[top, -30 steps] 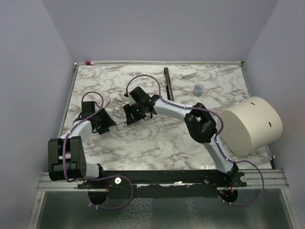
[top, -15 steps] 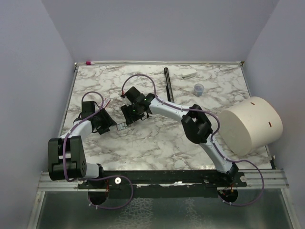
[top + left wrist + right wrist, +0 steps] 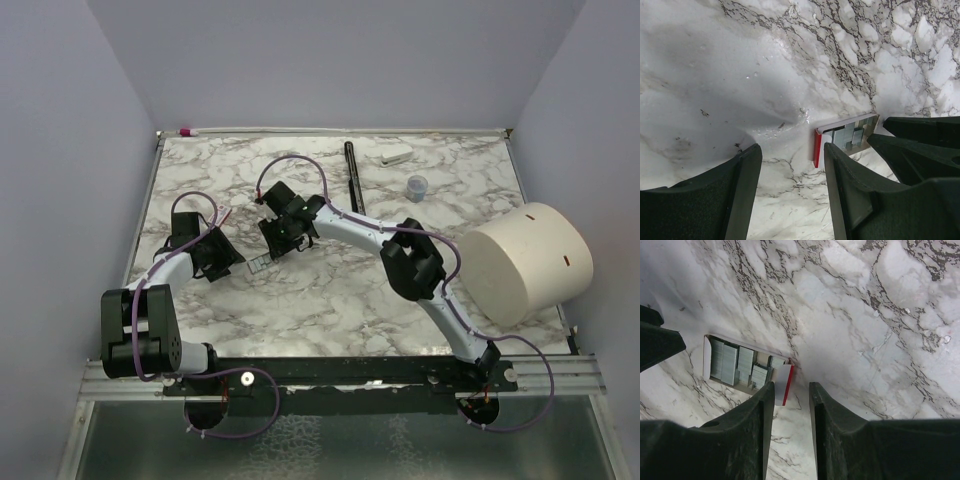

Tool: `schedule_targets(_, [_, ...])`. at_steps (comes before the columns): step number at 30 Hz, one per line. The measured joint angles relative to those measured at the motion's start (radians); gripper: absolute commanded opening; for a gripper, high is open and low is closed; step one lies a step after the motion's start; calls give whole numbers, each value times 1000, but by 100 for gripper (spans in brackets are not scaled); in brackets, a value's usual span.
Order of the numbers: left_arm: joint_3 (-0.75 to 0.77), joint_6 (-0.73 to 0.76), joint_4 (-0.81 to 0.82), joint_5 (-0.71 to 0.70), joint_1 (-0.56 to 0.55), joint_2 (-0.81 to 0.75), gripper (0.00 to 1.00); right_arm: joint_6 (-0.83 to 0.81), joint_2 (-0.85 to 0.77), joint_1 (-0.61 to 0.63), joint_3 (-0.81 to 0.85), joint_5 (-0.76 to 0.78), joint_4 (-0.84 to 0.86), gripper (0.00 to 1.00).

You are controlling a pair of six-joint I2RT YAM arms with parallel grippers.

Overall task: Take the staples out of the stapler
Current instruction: Adjust the staple in the staple box.

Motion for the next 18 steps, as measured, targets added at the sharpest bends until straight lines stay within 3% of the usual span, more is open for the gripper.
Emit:
schedule_targets(12, [0,1,0,19,0,0,55,16,-31,-13,-79,-40,80,29])
schedule_targets(18, [-2,2,0,26,-5,0,53,32,-42,-33,-115,-82,121,20])
